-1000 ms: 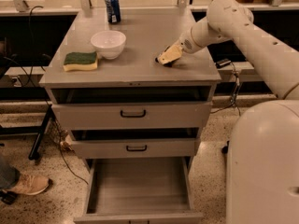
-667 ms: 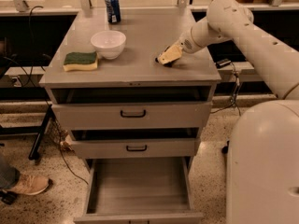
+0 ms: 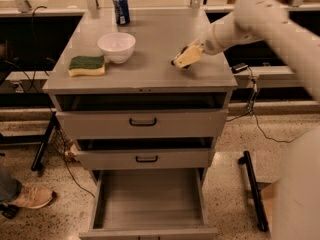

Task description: Place rxbar chocolate into bottom drawer

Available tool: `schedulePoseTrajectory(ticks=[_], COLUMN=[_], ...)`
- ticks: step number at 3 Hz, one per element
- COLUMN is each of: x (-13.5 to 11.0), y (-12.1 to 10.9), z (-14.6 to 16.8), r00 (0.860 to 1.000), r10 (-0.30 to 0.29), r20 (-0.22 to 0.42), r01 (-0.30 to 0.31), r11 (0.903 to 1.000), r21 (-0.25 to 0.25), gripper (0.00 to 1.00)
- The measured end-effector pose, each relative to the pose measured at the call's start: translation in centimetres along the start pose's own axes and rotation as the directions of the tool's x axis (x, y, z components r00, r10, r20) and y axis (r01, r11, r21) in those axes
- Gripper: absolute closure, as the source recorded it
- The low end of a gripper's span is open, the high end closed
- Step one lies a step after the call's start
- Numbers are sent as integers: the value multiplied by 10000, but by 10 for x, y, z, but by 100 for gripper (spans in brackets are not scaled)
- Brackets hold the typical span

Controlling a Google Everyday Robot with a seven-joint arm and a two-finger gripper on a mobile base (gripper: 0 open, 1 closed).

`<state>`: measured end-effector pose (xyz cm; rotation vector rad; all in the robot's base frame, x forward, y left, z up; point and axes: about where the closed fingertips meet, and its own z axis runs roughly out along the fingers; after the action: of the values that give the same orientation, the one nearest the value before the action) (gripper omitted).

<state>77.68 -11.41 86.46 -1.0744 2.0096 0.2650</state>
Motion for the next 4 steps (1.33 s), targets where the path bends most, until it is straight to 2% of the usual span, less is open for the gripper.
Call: schedulePoseTrajectory(ticks=[1,2,3,4], x=[-29,-48,-48,-29], y=[42,62,62,70], z=[-103,-184,-184,-176], r00=[9843,9532,9532,9635], r10=[-1311,-2270,-2270,-2045], r20=[1184,1998,1998,1728], r01=[1306,2214,2214,2053], r11=[9914,9739,9739,9786], r21=[119,504,503,132], gripper=[100,100,100,100])
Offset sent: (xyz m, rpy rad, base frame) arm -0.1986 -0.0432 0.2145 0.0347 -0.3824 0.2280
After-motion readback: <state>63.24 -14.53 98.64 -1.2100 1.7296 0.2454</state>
